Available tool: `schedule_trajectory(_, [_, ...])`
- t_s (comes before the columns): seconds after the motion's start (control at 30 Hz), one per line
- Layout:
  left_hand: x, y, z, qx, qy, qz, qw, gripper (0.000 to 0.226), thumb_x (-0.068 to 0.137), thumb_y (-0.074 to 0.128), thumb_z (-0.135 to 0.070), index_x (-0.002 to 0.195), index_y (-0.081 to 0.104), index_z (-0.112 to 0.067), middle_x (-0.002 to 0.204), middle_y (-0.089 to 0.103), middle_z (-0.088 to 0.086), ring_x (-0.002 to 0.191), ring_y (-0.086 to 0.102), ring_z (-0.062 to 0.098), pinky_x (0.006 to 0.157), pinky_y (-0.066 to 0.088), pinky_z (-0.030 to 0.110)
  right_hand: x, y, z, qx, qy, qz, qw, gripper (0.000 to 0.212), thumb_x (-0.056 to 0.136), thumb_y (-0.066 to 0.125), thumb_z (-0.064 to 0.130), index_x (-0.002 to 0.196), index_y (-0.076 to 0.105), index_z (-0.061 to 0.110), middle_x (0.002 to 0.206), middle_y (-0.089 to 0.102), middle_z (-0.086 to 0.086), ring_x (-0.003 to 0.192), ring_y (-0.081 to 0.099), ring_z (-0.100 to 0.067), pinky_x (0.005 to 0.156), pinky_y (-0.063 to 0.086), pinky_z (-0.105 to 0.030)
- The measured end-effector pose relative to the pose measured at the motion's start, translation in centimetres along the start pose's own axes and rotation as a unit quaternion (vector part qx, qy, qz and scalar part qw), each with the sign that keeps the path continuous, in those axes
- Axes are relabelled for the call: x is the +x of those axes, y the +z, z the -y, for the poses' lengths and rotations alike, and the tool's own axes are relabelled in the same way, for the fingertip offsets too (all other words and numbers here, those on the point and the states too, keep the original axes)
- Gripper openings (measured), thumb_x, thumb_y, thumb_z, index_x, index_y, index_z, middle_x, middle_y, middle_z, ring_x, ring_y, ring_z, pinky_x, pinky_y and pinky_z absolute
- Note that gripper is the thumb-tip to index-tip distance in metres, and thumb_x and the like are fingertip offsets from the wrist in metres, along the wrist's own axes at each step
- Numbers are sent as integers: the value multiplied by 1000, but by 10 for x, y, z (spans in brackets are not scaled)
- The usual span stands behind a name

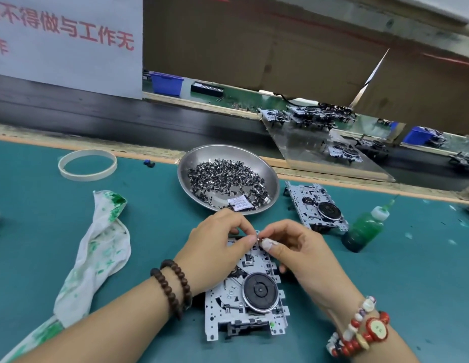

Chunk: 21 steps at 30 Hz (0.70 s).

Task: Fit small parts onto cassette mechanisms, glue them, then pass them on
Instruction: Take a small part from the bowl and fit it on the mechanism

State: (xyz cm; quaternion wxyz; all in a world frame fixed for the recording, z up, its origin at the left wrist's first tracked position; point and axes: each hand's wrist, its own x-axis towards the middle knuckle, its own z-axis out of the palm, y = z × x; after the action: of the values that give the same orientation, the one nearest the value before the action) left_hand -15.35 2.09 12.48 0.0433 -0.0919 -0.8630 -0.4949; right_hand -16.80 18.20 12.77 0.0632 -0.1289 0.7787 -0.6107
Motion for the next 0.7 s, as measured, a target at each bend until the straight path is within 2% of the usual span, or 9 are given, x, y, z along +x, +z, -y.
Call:
schedule_trajectory(0.17, [-1,2,-1,5,9,-7,1000,22,85,61,-24,70,53,-37,96,55,-14,98,52,7,96,39,37,-1,-2,0,-4,4,-8,1000,19,84,63,4,78,68,21,71,68,9,59,55,3,47,42,-14])
schedule_trajectory(0.27, [-2,2,-1,14,9,-5,1000,23,85,62,-25,69,52,-39,98,55,-13,101,51,10,97,38,40,-2,-2,-3,-69,2,-26,997,15,83,66,13,73,68,24,64,61,9,51,47,4,50,40,-12])
schedule_trajectory(0.43, [-1,3,-1,21,3,1,1000,24,85,62,-26,67,52,-39,99,55,-15,105,49,10,99,36,40,-1,-1,-5,-145,-2,-30,989,15,82,68,20,71,65,29,64,50,15,52,44,2,56,35,-13])
schedule_trajectory(0.57, [-1,3,0,22,-8,5,1000,25,84,62,-24,66,53,-38,98,55,-16,104,50,9,100,36,40,-2,1,-5,-132,-1,-29,991,11,83,67,21,73,65,25,60,54,14,48,41,0,52,33,-12])
schedule_trajectory(0.7, [0,3,1,28,-8,2,1000,25,85,62,-24,66,52,-38,97,55,-16,102,51,8,99,37,38,-2,2,-6,-114,11,-26,993,9,82,66,24,75,64,29,54,52,7,51,38,-7,53,33,-22])
